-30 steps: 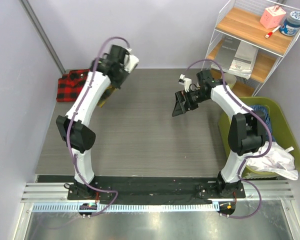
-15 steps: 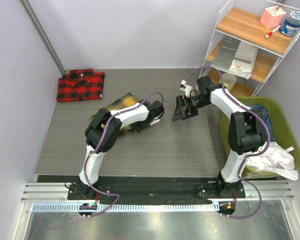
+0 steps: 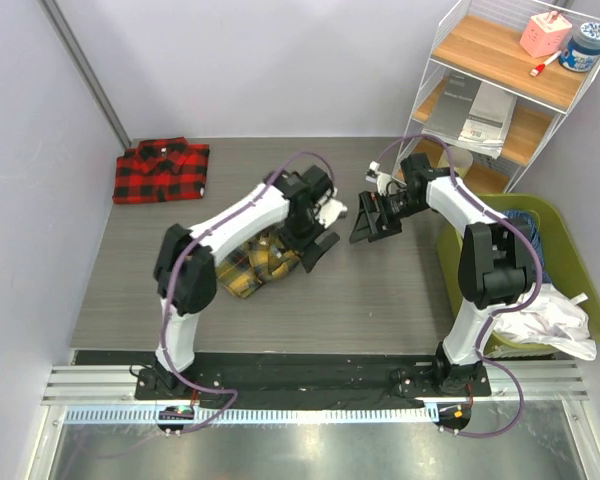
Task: Fold and stack the long sleeve shirts
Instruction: Fold the shirt
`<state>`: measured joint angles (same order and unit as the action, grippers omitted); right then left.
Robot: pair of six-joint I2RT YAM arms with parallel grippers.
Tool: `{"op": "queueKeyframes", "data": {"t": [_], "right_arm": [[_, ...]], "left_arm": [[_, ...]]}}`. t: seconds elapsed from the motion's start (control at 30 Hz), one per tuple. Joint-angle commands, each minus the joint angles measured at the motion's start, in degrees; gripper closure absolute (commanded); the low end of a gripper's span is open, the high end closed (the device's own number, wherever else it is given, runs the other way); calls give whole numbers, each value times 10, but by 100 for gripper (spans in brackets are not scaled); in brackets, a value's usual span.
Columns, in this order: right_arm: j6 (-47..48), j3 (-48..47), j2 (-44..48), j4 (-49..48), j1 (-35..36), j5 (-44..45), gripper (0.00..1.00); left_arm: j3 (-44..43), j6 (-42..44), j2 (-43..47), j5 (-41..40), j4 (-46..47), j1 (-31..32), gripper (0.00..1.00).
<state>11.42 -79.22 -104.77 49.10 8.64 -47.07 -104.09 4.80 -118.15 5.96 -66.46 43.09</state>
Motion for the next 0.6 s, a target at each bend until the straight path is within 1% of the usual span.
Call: {"op": "queueKeyframes", "data": {"t": [0.0,0.03,0.07,0.1,0.13,0.17,0.2,0.23,0.3,0.33,0.37,0.4,0.43,0.5,0.53,0.57], "right_arm": [[-2,-16,5,10,-5,-36,0],[-3,-14,10,9,-6,-39,0],[-3,-11,12,8,-5,-41,0],[-3,-3,15,8,-6,-43,0],[-2,0,17,7,-5,-45,0],[-1,4,19,6,-5,-48,0],[-1,9,20,6,-5,-50,0],[-2,12,21,6,-5,-54,1],[-4,18,21,6,-5,-58,1],[-4,19,21,7,-5,-58,2],[-5,21,22,7,-5,-57,2],[-4,21,24,7,-5,-55,2],[-4,22,26,8,-5,-54,2],[-5,24,26,7,-9,-51,2],[-7,26,26,7,-10,-51,2],[-10,26,26,8,-12,-49,2]], "left_arm": [[-33,82,114,177,-82,-76,18],[-31,123,121,173,-100,-94,19],[-22,153,124,173,-104,-134,21],[-17,186,124,191,-117,-155,21],[-7,242,125,185,-122,-173,23],[6,278,125,177,-121,-205,27],[36,314,124,172,-120,-218,30],[55,365,124,145,-109,-228,38],[115,419,126,128,-86,-241,45],[142,431,129,104,-68,-242,51],[164,436,133,98,-47,-242,53],[211,437,132,90,-8,-241,55],[228,436,129,83,9,-240,60],[272,409,115,83,49,-234,64],[286,390,110,78,67,-228,70],[301,351,94,80,97,-224,74]]}}
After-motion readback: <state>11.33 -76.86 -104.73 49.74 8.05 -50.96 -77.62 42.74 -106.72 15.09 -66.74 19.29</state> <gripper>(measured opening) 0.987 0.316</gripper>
